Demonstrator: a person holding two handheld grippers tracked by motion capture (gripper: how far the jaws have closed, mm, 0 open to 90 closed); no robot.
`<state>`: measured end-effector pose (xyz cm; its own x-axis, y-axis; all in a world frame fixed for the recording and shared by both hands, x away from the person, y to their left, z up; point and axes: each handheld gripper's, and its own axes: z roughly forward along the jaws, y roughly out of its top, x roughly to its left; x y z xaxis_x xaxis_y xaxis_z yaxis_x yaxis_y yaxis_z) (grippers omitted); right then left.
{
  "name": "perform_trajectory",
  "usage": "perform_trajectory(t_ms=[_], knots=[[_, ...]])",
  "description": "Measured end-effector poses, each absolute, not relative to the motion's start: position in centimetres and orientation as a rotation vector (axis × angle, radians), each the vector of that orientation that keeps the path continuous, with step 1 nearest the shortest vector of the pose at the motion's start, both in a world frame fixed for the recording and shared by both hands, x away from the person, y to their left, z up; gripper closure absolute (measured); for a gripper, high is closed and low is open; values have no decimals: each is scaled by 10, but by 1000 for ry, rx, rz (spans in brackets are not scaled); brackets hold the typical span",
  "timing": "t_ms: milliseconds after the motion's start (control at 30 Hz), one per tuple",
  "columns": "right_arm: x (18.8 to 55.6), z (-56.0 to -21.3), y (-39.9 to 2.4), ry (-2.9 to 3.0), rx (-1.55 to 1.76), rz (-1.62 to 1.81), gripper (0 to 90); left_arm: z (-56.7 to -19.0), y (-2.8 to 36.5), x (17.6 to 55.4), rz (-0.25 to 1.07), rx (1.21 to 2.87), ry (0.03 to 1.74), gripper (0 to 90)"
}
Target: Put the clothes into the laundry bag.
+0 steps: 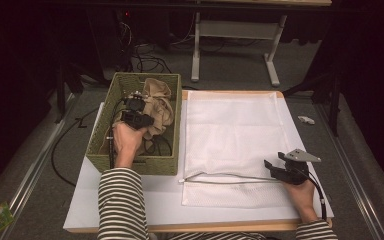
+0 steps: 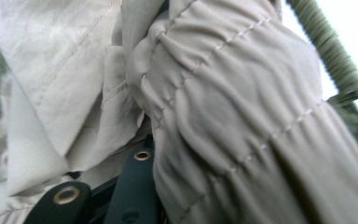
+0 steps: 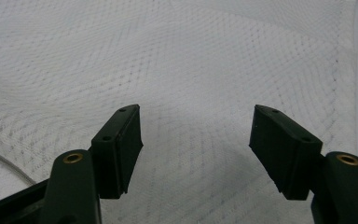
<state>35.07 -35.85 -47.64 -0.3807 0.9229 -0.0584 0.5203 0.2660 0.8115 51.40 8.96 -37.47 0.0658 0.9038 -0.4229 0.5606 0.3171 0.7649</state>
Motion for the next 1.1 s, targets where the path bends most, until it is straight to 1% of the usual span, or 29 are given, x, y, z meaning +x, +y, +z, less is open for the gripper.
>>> perform_trajectory(t_ms=[133, 167, 267, 300, 367, 667, 1000, 1100], knots=[[351, -476, -358, 2006, 1299, 981, 343, -359, 90, 508, 475, 1351, 1558, 702], [351, -476, -359, 2006, 1297, 983, 343, -350, 90, 505, 458, 1317, 1535, 702], [351, -476, -359, 2006, 1295, 984, 342, -343, 89, 502, 456, 1297, 1521, 704], [350, -476, -359, 2004, 1298, 986, 342, -336, 87, 499, 480, 1297, 1496, 704], [350, -476, -359, 2002, 1298, 989, 342, -332, 87, 498, 481, 1289, 1487, 704], [350, -476, -359, 2003, 1299, 990, 341, -297, 88, 481, 451, 1200, 1403, 706], [351, -476, -359, 2003, 1297, 993, 341, -274, 80, 469, 434, 1199, 1334, 705], [351, -476, -359, 2000, 1291, 995, 339, -265, 72, 466, 396, 1187, 1305, 705]])
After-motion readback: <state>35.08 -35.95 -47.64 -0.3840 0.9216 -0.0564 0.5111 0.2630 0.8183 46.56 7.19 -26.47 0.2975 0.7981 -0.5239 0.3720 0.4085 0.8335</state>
